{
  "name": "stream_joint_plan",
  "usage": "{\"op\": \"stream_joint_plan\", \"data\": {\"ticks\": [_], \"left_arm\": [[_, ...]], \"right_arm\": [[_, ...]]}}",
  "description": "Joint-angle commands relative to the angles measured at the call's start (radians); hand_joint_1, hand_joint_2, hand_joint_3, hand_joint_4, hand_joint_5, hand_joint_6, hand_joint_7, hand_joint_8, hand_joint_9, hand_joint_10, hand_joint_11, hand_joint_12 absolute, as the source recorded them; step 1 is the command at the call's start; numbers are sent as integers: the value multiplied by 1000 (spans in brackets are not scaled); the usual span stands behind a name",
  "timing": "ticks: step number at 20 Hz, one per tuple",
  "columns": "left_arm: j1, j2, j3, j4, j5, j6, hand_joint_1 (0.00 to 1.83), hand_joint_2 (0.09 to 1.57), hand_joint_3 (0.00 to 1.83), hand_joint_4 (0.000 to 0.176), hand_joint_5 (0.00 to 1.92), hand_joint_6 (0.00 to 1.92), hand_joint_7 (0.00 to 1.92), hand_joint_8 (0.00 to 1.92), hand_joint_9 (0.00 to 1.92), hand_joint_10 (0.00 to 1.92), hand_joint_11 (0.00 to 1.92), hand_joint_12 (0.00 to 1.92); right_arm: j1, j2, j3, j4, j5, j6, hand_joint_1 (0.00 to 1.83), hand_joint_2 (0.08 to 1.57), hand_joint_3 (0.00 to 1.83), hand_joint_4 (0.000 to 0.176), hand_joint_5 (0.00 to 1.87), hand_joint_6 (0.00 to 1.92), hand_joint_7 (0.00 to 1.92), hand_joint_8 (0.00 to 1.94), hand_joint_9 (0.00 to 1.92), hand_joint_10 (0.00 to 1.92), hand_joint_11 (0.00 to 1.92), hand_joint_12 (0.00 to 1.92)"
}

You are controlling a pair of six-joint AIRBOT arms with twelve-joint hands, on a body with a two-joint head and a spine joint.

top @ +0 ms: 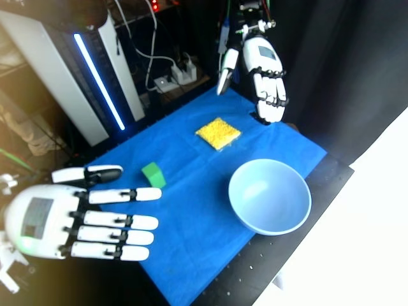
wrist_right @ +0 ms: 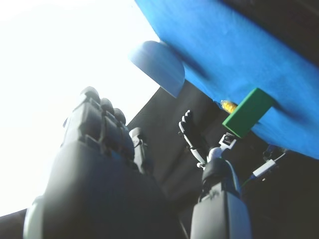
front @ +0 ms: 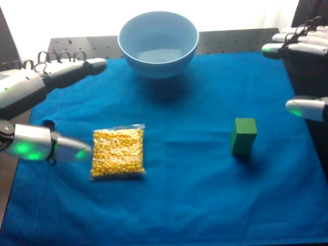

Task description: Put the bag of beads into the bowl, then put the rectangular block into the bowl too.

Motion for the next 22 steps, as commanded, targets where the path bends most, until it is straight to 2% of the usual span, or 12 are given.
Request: {"op": "stream_joint_plan", "data": {"ticks": [1, 3, 5, 6, 8, 9, 10, 13, 16, 18, 21, 22], "left_arm": [[-18, 5, 7, -14, -94, -3, 724, 938, 9, 157, 0, 0, 65, 2, 0, 0, 0, 42], [-31, 0, 7, 14, -70, -2, 694, 925, 0, 174, 6, 2, 52, 0, 0, 0, 22, 46], [-67, -20, 11, 76, -8, -2, 667, 903, 0, 151, 27, 9, 59, 10, 11, 4, 4, 41], [-105, -42, 19, 132, 53, -2, 653, 913, 0, 124, 46, 9, 96, 8, 65, 2, 0, 205], [-157, -73, 34, 206, 142, -2, 741, 881, 0, 139, 95, 6, 145, 5, 161, 15, 0, 405], [-188, -95, 46, 259, 201, -2, 746, 880, 0, 164, 119, 4, 196, 6, 232, 20, 0, 468], [-204, -106, 53, 288, 239, -2, 698, 896, 1, 174, 122, 1, 233, 5, 303, 22, 0, 599], [-246, -144, 78, 384, 369, -2, 772, 861, 0, 176, 98, 0, 292, 19, 346, 12, 0, 648], [-252, -176, 108, 398, 427, 4, 816, 850, 1, 151, 187, 5, 402, 7, 412, 9, 0, 664], [-261, -181, 105, 336, 460, 119, 874, 827, 0, 151, 215, 5, 485, 11, 496, 19, 0, 726], [-267, -181, 98, 268, 450, 195, 848, 978, 4, 83, 492, 10, 786, 52, 726, 131, 0, 1172], [-267, -181, 100, 255, 438, 195, 821, 1024, 0, 53, 608, 20, 867, 52, 655, 481, 20, 1272]], "right_arm": [[14, 1, 6, 36, 115, 2, 536, 1205, 8, 72, 305, 2, 208, 1, 124, 3, 0, 277], [14, 1, 7, 36, 113, 2, 524, 1203, 2, 77, 311, 2, 213, 1, 134, 4, 0, 295], [14, 0, 8, 35, 110, 2, 555, 1209, 0, 60, 318, 1, 218, 1, 152, 2, 0, 369], [14, -2, 9, 34, 109, 2, 558, 1213, 1, 61, 320, 2, 218, 1, 150, 1, 0, 373], [14, -3, 10, 30, 108, 2, 616, 1256, 7, 49, 289, 3, 209, 1, 115, 2, 0, 181], [14, -3, 11, 28, 108, 2, 637, 1269, 5, 51, 283, 2, 211, 1, 107, 1, 0, 108], [14, -3, 11, 27, 108, 2, 622, 1266, 2, 72, 287, 2, 215, 1, 104, 0, 0, 88], [14, -3, 11, 25, 108, 2, 600, 1257, 0, 64, 276, 0, 197, 0, 101, 0, 0, 86], [14, -3, 11, 24, 107, 2, 561, 1258, 0, 43, 273, 0, 196, 1, 102, 1, 6, 99], [14, -2, 11, 22, 106, 2, 562, 1272, 3, 45, 277, 0, 197, 0, 82, 1, 0, 54], [14, -3, 11, 22, 104, 2, 508, 1274, 2, 33, 277, 0, 194, 0, 98, 7, 27, 64], [14, -3, 11, 22, 103, 2, 503, 1278, 4, 27, 276, 0, 192, 0, 100, 7, 30, 67]]}}
